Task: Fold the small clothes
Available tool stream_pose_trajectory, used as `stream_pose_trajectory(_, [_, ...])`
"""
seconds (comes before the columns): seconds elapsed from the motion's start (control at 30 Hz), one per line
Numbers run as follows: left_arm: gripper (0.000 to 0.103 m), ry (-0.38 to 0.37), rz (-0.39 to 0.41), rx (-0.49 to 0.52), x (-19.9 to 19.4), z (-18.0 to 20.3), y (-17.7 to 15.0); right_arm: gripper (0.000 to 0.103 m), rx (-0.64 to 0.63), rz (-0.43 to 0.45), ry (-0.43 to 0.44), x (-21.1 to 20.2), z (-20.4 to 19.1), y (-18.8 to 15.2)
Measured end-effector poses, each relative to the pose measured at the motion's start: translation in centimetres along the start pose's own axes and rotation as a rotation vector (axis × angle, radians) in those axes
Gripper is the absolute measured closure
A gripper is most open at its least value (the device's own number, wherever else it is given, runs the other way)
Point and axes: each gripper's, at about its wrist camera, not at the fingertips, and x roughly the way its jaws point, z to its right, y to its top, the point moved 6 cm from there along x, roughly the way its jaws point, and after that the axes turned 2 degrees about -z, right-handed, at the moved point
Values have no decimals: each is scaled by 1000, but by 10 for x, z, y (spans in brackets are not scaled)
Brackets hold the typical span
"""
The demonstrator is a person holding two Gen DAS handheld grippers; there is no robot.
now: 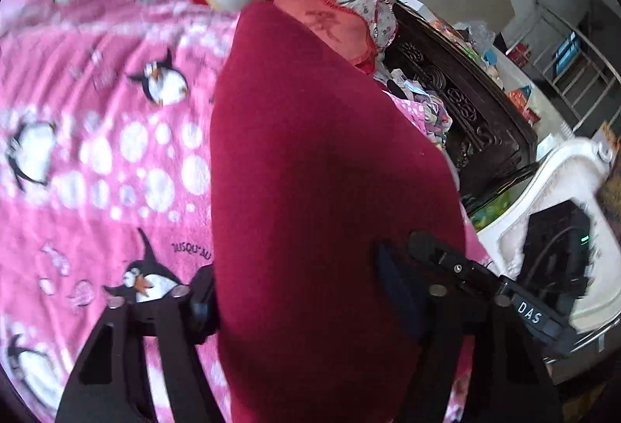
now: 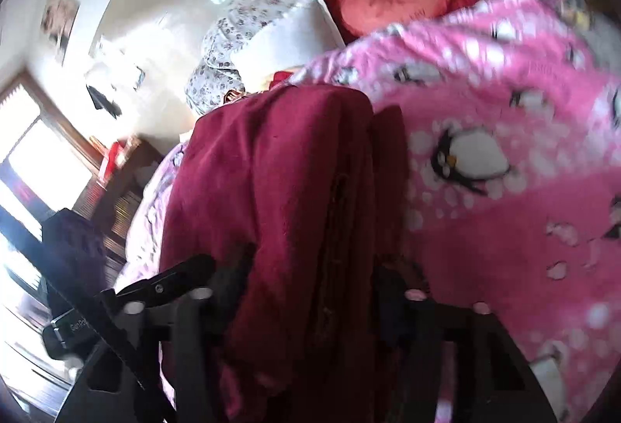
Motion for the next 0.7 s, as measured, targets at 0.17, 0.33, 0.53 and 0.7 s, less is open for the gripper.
stream_pose_trajectory(0.17, [49, -22, 4, 28, -56, 17, -10, 56, -87, 35, -30, -37, -43, -7])
stream_pose_trajectory(0.33, [49, 15, -35, 38, -127, 21, -41, 55, -121, 24, 33, -75, -91, -40])
stream_pose_trajectory(0.53, [48, 101, -96, 0, -146, -12, -98, 51, -156, -53, 33, -68, -123, -98])
stream_pose_trajectory(0.7, [33, 212, -137, -44, -127, -54, -129, 33, -224, -132, -142, -37, -113, -136])
